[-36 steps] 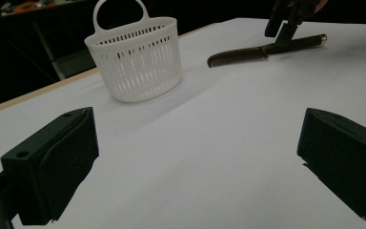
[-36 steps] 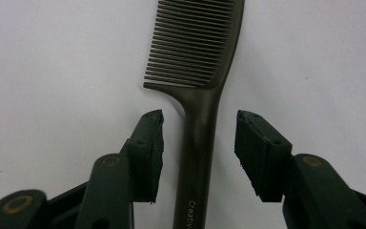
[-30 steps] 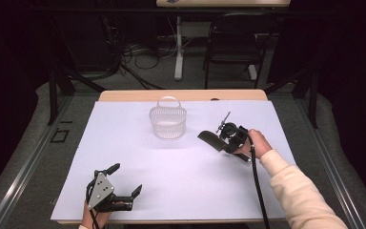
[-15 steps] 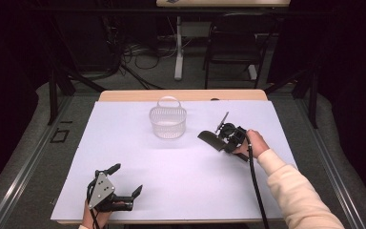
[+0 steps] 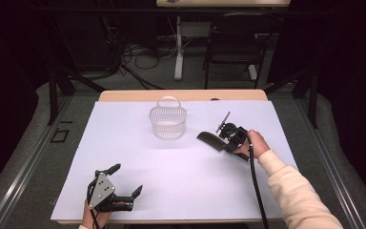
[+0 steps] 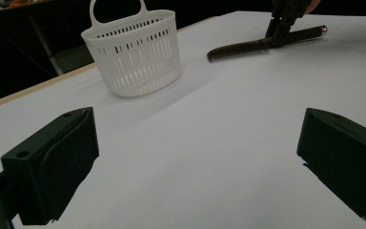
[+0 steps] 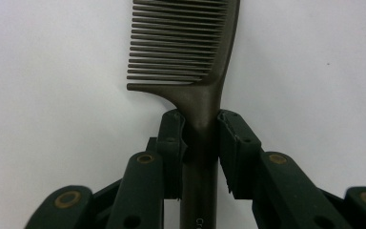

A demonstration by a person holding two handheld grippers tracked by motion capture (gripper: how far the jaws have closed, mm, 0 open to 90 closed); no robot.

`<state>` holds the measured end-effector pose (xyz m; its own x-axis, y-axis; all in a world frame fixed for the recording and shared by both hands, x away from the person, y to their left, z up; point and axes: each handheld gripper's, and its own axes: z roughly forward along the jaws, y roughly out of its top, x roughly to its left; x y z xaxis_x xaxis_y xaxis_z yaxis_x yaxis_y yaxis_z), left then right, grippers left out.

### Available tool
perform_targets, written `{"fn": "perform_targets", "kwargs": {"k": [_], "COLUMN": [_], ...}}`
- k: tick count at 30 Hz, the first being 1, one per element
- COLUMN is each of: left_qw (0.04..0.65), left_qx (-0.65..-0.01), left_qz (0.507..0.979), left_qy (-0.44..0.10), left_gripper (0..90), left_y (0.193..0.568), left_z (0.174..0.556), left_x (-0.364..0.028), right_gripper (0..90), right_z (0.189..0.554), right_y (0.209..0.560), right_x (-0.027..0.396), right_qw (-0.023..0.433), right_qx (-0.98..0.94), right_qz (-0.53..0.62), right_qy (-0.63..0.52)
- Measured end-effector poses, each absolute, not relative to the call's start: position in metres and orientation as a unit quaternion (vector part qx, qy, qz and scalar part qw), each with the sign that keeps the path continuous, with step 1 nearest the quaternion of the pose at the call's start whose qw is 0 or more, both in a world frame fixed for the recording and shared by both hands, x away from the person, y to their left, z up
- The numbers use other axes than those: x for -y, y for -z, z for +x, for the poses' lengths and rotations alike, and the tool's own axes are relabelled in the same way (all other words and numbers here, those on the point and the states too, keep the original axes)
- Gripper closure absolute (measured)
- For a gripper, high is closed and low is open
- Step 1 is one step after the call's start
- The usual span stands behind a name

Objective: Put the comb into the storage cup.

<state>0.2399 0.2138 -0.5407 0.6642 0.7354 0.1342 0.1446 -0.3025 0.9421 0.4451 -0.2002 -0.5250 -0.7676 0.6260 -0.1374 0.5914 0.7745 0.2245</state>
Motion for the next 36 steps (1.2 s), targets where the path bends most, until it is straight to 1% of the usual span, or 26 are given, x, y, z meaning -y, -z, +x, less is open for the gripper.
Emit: {"fn": "perform_targets", "kwargs": {"k": [5, 19, 27, 36], "left_qw": [0.514, 0.514, 0.515, 0.515], "left_qx": [-0.291, -0.292, -0.291, -0.290], "left_qz": [0.754, 0.753, 0.753, 0.752], "left_qy": [-0.287, -0.288, -0.288, -0.291], "left_gripper": [0.4, 0.4, 0.4, 0.4], "left_y": [0.541, 0.540, 0.540, 0.539], "left_z": [0.240, 0.240, 0.240, 0.239], "left_x": [-0.214, -0.213, -0.213, -0.212], "right_gripper": [72.1, 72.3, 72.4, 72.4], "right_z": [0.444, 0.433, 0.428, 0.420], "right_y": [0.519, 0.500, 0.496, 0.492], "right_x": [0.204, 0.216, 0.223, 0.230], "right_qw": [0.104, 0.116, 0.109, 0.120], "right_qx": [-0.935, -0.922, -0.910, -0.899], "right_qz": [0.327, 0.343, 0.354, 0.362], "right_qy": [-0.084, -0.139, -0.183, -0.217]}}
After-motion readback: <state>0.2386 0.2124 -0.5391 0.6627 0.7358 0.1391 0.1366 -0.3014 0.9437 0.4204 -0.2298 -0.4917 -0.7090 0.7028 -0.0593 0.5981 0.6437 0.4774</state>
